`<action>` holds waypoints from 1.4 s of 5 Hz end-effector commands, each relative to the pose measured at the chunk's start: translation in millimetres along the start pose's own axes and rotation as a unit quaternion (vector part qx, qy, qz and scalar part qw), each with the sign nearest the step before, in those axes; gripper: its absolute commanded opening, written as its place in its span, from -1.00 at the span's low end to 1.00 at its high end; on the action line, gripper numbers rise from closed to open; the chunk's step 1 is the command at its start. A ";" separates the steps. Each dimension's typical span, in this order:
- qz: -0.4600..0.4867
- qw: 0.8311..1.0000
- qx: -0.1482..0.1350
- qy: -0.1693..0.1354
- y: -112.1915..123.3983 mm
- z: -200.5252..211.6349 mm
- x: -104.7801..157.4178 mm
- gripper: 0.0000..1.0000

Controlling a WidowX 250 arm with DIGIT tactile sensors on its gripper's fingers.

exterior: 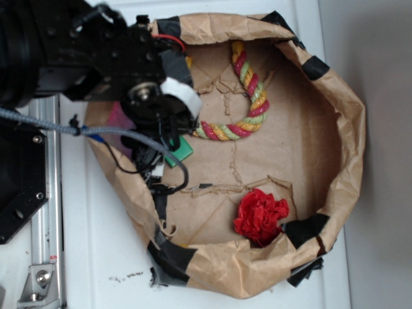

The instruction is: Grab the green block.

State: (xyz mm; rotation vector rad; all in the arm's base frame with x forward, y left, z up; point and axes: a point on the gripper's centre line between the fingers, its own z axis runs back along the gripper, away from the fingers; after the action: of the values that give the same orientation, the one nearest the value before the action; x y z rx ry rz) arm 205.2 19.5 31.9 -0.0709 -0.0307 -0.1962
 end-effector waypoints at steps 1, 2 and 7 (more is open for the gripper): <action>-0.049 0.998 0.037 -0.015 -20.1 -8.7 -0.9 1.00; -0.044 0.997 0.057 -0.032 -8.7 -6.5 11.8 1.00; -0.044 0.996 0.076 -0.024 8.9 -1.5 31.0 1.00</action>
State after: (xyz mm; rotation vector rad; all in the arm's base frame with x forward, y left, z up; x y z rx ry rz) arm 234.0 26.9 27.7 0.0716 -0.0669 -0.2621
